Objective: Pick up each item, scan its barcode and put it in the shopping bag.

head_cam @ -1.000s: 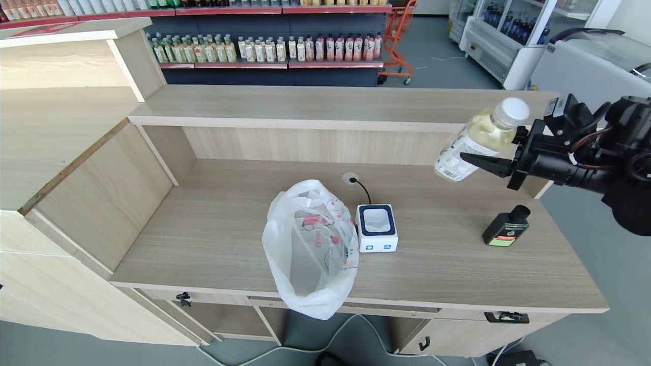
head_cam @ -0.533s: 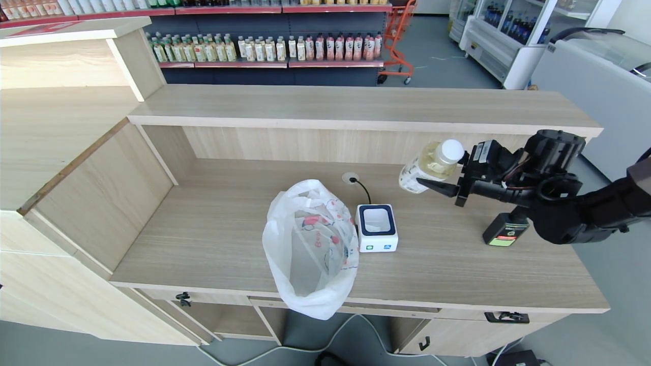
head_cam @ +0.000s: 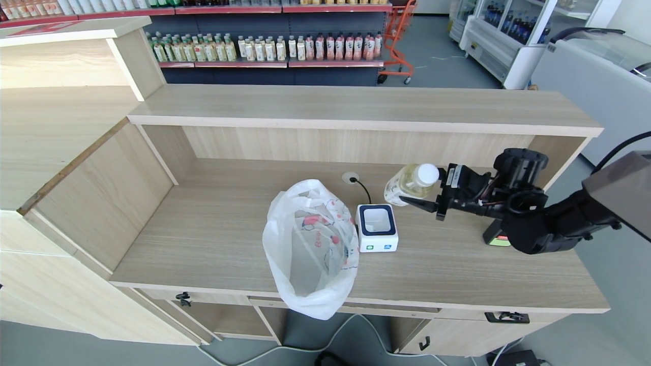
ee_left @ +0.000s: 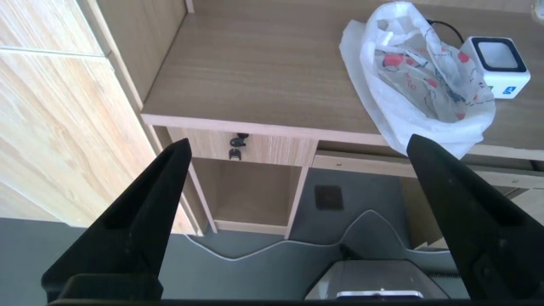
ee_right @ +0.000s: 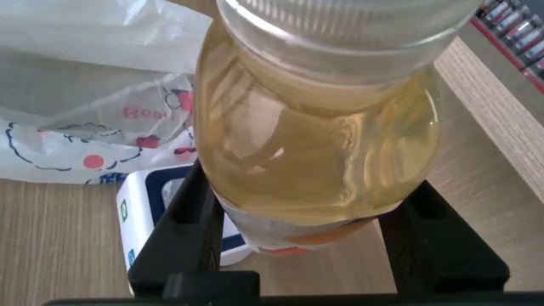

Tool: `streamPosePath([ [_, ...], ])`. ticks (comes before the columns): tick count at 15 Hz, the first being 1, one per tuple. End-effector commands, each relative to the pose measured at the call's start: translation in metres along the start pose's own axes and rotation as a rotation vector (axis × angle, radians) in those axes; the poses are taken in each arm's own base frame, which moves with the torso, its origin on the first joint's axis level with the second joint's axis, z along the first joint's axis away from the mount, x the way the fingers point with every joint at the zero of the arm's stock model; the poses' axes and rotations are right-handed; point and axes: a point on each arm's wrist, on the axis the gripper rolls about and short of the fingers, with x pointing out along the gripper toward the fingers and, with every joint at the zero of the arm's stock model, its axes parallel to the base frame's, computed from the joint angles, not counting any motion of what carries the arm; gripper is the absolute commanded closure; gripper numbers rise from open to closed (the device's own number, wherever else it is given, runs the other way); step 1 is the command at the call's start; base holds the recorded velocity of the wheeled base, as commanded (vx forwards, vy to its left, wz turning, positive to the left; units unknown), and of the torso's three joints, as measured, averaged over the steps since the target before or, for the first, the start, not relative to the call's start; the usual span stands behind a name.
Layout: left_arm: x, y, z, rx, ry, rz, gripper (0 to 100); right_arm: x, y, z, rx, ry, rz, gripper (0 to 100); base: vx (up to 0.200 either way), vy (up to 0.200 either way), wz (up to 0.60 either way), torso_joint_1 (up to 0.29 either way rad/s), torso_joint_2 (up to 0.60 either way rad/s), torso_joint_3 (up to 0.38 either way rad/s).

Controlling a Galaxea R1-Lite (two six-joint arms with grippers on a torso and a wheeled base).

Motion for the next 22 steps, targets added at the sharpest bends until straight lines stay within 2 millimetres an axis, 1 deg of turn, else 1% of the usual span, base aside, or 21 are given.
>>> streamPosePath([
  [1,0.0,0.0,0.0,0.0,0.0,0.0,0,0.005,0.007,-0.006,-0.011,0.001,0.016,100,0.0,0.0,0.0,0.0,0.0,0.0],
  [5,0.0,0.0,0.0,0.0,0.0,0.0,0,0.016,0.016,-0.011,-0.023,-0.011,0.036,100,0.0,0.0,0.0,0.0,0.0,0.0],
  [8,0.0,0.0,0.0,0.0,0.0,0.0,0,0.019,0.021,-0.018,-0.024,-0.007,0.045,100,0.0,0.0,0.0,0.0,0.0,0.0],
  [13,0.0,0.0,0.0,0.0,0.0,0.0,0,0.022,0.018,-0.023,-0.052,-0.009,0.038,100,0.0,0.0,0.0,0.0,0.0,0.0],
  [16,0.0,0.0,0.0,0.0,0.0,0.0,0,0.022,0.022,-0.03,-0.06,-0.001,0.044,100,0.0,0.0,0.0,0.0,0.0,0.0],
  [20,0.0,0.0,0.0,0.0,0.0,0.0,0,0.026,0.022,-0.032,-0.066,-0.007,0.042,100,0.0,0.0,0.0,0.0,0.0,0.0],
  [22,0.0,0.0,0.0,0.0,0.0,0.0,0,0.028,0.025,-0.038,-0.056,-0.002,0.048,100,0.0,0.0,0.0,0.0,0.0,0.0],
])
